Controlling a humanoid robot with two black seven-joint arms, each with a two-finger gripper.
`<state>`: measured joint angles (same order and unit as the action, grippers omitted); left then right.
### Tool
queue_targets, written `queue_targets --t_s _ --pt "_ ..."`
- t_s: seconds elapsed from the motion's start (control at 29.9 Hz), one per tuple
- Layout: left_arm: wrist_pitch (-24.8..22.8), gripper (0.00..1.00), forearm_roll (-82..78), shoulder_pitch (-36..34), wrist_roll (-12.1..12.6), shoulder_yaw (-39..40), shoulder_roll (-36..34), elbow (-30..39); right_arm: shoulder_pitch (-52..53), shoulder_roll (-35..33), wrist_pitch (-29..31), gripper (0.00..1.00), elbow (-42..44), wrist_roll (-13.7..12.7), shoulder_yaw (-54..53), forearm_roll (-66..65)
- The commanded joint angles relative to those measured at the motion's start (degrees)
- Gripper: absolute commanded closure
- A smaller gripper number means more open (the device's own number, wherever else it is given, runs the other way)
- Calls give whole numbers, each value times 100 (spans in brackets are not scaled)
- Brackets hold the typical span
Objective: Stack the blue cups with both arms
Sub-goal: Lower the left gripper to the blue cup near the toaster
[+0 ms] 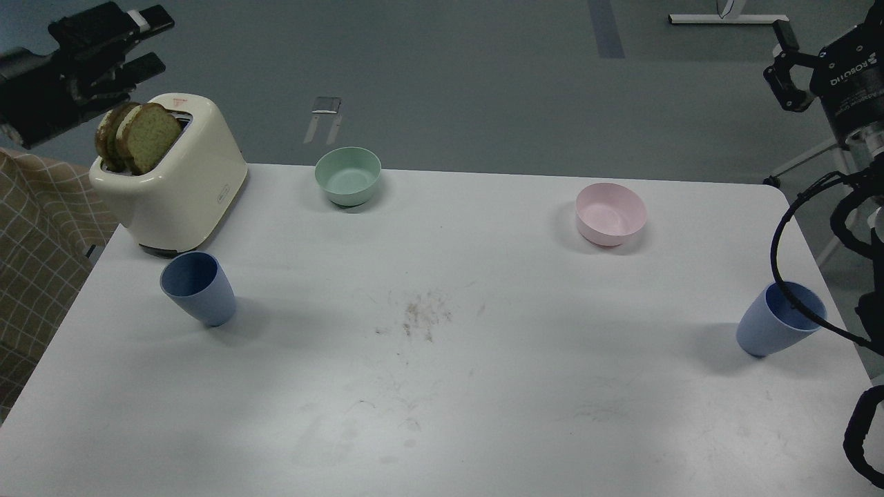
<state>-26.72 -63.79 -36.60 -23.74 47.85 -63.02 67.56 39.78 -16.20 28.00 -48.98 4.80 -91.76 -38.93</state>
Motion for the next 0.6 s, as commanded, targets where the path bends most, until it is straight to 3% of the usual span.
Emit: queue_targets --t_s 0.0,0.27,0.4,0.57 --pt "1 15 -1055 170 -34 -4 -184 81 3 -6 0 0 2 3 0 0" --pt "27 18 -3103 574 -25 -214 -343 301 -120 3 0 0 2 205 9 0" --pt "456 18 -4281 592 -43 -671 -395 301 -190 -6 0 0 11 267 0 0" --pt "764 18 -4326 557 -43 -1198 -527 284 -199 -6 0 0 11 337 0 0"
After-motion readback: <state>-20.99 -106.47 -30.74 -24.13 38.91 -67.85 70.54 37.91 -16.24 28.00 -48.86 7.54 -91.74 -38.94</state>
